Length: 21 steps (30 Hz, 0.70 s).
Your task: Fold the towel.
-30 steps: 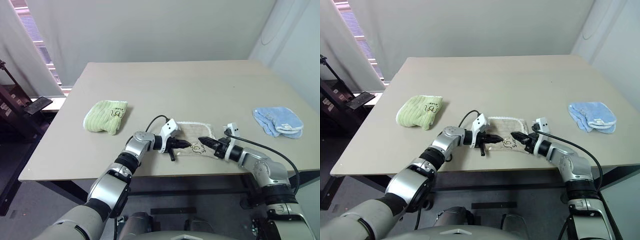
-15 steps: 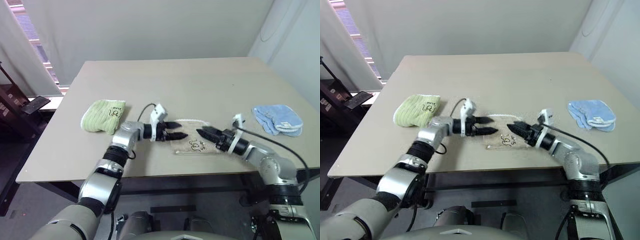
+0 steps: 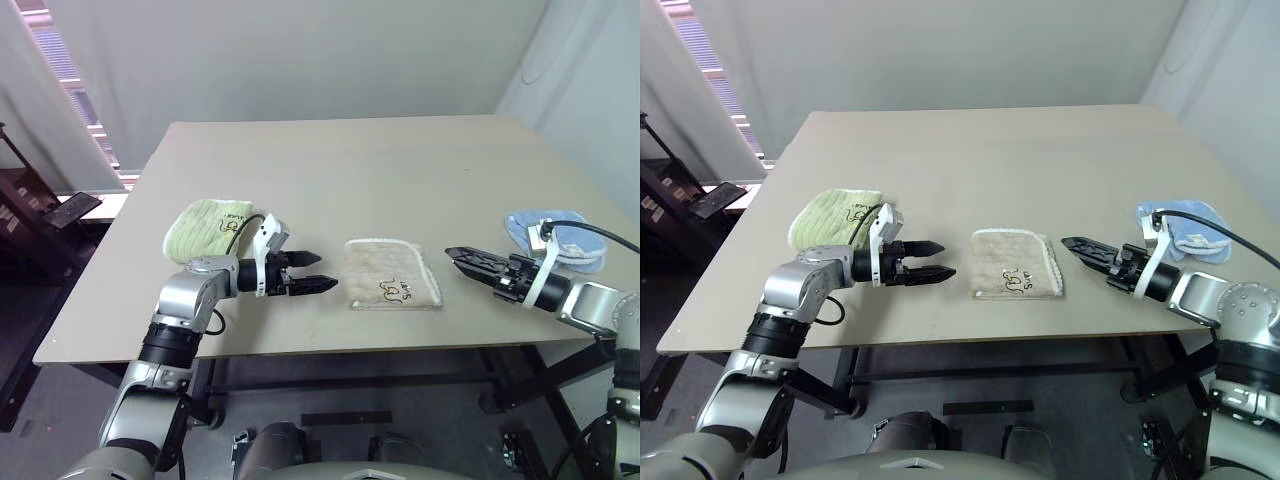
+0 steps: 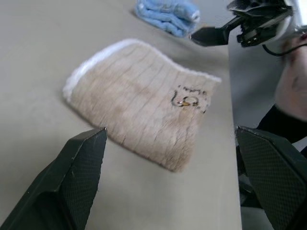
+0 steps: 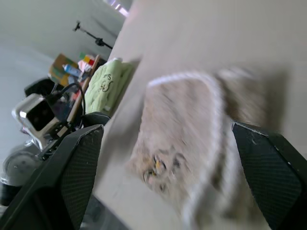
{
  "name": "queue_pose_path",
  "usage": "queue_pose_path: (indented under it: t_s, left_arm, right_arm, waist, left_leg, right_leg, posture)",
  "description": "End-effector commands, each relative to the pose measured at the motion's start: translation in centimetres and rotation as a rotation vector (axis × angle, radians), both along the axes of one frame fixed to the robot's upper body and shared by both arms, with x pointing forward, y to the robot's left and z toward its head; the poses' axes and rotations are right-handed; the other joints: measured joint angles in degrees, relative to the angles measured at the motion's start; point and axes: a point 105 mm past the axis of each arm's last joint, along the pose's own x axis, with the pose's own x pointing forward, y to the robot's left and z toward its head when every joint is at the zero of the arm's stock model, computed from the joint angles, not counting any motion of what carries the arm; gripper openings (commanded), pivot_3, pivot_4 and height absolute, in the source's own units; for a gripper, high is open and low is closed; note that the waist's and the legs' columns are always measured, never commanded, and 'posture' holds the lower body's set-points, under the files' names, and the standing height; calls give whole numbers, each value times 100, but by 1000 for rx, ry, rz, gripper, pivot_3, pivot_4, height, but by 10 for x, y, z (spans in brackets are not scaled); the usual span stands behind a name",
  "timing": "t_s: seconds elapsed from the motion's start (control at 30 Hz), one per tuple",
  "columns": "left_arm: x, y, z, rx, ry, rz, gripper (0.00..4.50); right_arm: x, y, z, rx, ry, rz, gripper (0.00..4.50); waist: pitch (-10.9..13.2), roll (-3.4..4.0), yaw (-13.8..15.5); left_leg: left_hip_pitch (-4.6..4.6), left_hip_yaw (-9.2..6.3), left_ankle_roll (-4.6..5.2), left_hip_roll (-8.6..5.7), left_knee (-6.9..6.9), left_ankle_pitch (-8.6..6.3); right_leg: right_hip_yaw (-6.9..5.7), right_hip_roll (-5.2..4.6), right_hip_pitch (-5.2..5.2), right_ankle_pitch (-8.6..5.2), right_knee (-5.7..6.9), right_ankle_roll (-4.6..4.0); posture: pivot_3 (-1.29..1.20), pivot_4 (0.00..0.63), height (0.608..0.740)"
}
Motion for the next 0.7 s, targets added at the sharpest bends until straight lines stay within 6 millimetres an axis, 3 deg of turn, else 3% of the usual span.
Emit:
queue_pose_path:
  t_s: [0.03,0.23,0.43,0.7]
  left_arm:
    - [-10,5,8,12,-68,-42,4500]
    - [-15,14,9,36,-110,-47,4500]
    - [-8,17,0,71,-149,-5,4500]
    - [-13,17,-4,82,-149,5,4500]
  right_arm:
    - [4,-9,-4,-35,63,20,4480]
    - [10,-2,-24,-78,174,116,4480]
    - [24,24,-44,-75,212,210,4480]
    - [31,59,-57,-42,232,321,4480]
  waist:
    - [-2,3,-36]
    - [-1,4,-130]
    - [-1,3,-145]
    - [-5,-2,-323]
  left_leg:
    - [3,1,0,0,0,0]
    - [4,1,1,-1,4,1]
    - [4,2,0,-3,5,2]
    - [18,-1,-6,0,5,5]
  right_leg:
    - [1,5,0,0,2,0]
    - [2,12,1,0,6,-1]
    - [3,16,-1,1,7,1]
    - [12,18,5,3,16,3]
  posture:
    - [0,0,715]
    - [0,0,715]
    - [0,0,715]
    - [0,0,715]
